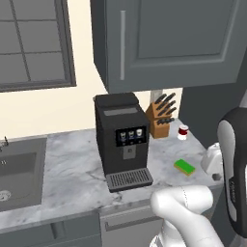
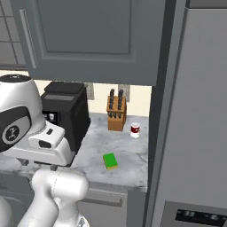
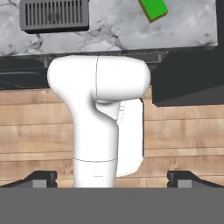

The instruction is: Place the sponge inside the microwave to prepare for sanitizing.

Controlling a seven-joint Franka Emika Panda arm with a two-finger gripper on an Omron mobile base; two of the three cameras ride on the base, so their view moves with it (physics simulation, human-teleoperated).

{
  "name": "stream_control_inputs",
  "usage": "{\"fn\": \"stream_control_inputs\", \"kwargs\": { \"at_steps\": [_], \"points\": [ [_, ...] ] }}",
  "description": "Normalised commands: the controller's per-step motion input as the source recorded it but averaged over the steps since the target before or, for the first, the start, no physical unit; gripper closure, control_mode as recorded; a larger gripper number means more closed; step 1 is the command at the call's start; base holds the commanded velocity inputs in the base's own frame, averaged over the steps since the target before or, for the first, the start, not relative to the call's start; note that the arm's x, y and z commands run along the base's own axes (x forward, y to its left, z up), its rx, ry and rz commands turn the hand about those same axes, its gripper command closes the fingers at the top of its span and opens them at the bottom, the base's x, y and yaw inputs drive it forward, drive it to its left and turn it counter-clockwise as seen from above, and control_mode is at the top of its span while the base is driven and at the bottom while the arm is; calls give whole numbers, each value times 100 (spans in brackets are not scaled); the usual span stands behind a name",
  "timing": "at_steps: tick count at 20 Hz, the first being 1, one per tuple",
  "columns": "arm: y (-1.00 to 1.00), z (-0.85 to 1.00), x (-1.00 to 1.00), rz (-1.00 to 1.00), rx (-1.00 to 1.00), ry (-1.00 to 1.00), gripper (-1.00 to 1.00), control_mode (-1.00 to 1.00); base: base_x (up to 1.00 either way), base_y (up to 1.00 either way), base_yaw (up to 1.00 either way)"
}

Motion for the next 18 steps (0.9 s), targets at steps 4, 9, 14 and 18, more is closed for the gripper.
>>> {"fn": "stream_control_inputs", "kwargs": {
  "at_steps": [4,9,14,18],
  "points": [
    [0,0,0,0,0,0,-100,100,0,0,2],
    [0,0,0,0,0,0,-100,100,0,0,0],
    [-3,0,6,2,0,0,-100,-100,16,-1,3],
    [-23,0,12,13,0,0,-100,-100,0,0,0]
  ]
}}
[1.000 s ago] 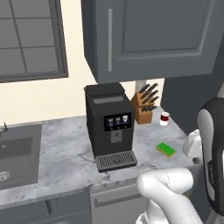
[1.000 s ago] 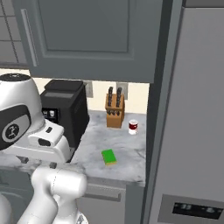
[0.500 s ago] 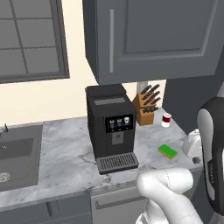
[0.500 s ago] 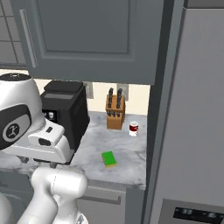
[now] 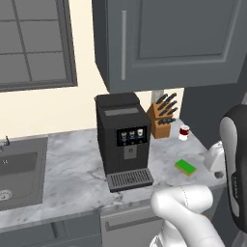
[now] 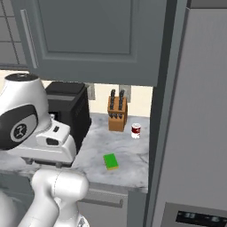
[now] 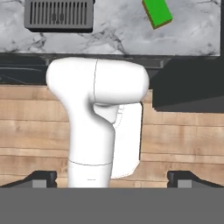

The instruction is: Place the sponge inside the microwave to prepare for sanitizing.

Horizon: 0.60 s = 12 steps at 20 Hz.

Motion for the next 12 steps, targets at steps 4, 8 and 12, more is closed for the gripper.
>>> {"fn": "stream_control_inputs", "kwargs": {
  "at_steps": [4,8,12],
  "points": [
    [-35,-2,27,14,-1,0,-100,-100,0,0,0],
    [-14,-15,26,8,-5,0,-100,-100,0,0,0],
    [-5,-40,38,5,-4,-3,-100,-100,0,0,0]
  ]
}}
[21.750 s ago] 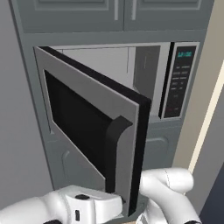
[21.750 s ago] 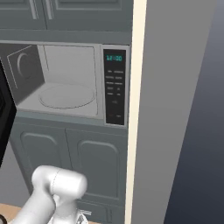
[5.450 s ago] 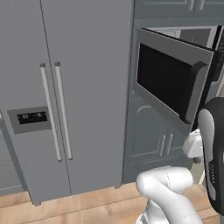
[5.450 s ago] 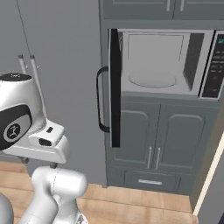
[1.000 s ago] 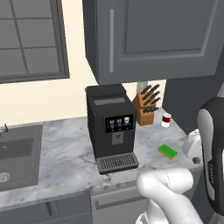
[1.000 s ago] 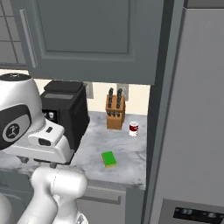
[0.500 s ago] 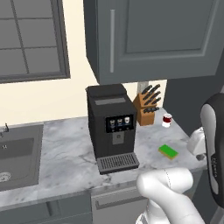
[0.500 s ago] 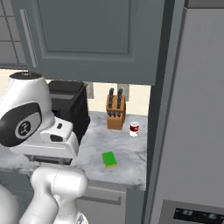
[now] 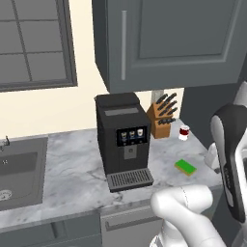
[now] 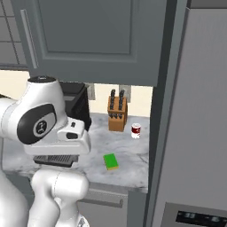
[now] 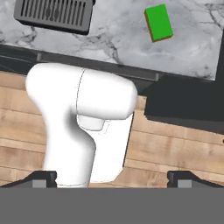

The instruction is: Place the sponge inside the microwave to prepare for sanitizing.

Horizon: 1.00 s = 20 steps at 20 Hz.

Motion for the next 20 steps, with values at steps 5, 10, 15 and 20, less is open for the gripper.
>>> {"fn": "stream_control_inputs", "kwargs": {
  "at_steps": [5,10,15,20],
  "points": [
    [-12,-37,57,3,0,0,-100,-100,0,0,0],
    [-8,-34,68,3,-5,0,-100,-100,0,0,0],
    [-6,-44,64,1,-3,-2,-100,-100,0,0,0],
    [-3,-44,42,0,0,-9,-100,-100,0,0,0]
  ]
}}
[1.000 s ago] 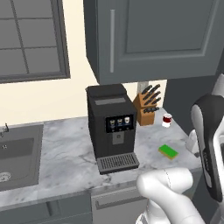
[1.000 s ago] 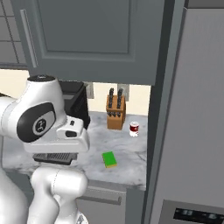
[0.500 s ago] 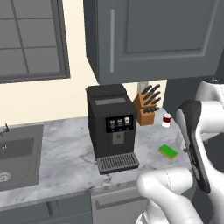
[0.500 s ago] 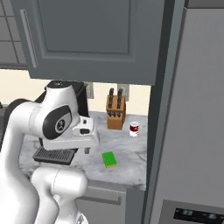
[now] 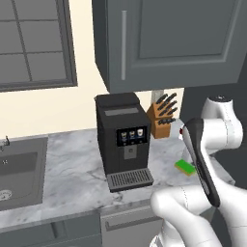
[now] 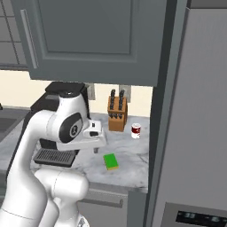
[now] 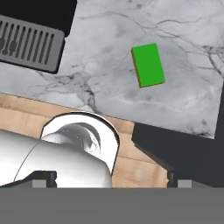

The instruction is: Place the sponge inside the microwave to prepare for sanitizing.

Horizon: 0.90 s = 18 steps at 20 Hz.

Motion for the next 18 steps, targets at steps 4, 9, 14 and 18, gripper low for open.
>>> {"fn": "stream_control_inputs", "kwargs": {
  "at_steps": [4,9,14,18],
  "points": [
    [-13,-46,41,0,0,-17,-100,-100,0,0,0],
    [-16,-33,31,0,-1,-16,-100,-100,0,0,0],
    [-8,-13,26,0,-5,-3,-100,-100,0,0,0],
    [-3,-3,21,0,-4,0,-100,-100,0,0,0]
  ]
}}
